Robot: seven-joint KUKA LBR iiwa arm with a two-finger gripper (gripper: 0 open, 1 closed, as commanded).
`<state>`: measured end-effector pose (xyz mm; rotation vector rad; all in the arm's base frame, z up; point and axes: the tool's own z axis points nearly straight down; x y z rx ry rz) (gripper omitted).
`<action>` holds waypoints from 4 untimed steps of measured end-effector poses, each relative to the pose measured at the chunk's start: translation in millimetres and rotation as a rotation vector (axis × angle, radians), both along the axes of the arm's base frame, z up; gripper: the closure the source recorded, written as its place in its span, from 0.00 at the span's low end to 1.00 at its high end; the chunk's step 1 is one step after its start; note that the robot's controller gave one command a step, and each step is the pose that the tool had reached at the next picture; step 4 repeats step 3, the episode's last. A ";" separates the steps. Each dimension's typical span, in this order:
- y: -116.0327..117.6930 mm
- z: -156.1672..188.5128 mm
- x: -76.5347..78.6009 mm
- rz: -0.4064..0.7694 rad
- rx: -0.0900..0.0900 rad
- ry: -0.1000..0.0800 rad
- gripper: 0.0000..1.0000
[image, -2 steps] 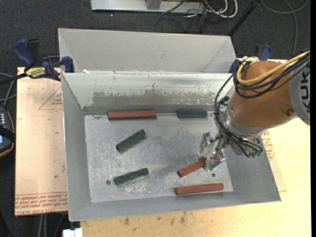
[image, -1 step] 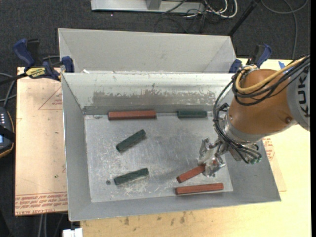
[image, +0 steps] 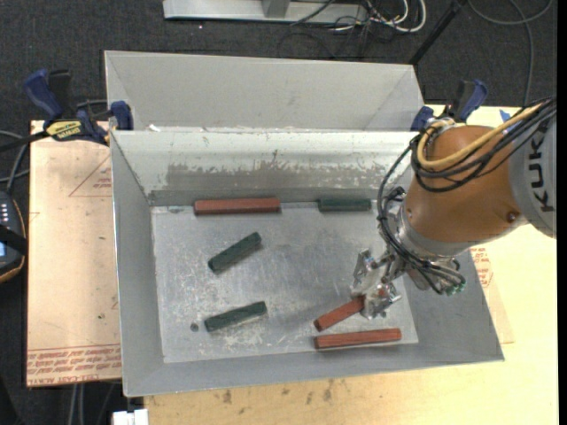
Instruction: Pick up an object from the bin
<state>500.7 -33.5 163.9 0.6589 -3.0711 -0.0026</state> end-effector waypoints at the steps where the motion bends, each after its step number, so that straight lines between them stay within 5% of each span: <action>1: 0.3 -0.6 3.8 0.027 0.000 -0.004 1.00; 2: -1.6 -2.2 4.8 0.036 0.000 -0.003 0.00; 4: 4.8 -7.3 3.5 0.039 0.000 -0.002 0.00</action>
Offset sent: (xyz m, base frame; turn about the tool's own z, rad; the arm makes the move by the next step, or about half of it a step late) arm 0.0025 0.0073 -0.0091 -0.0391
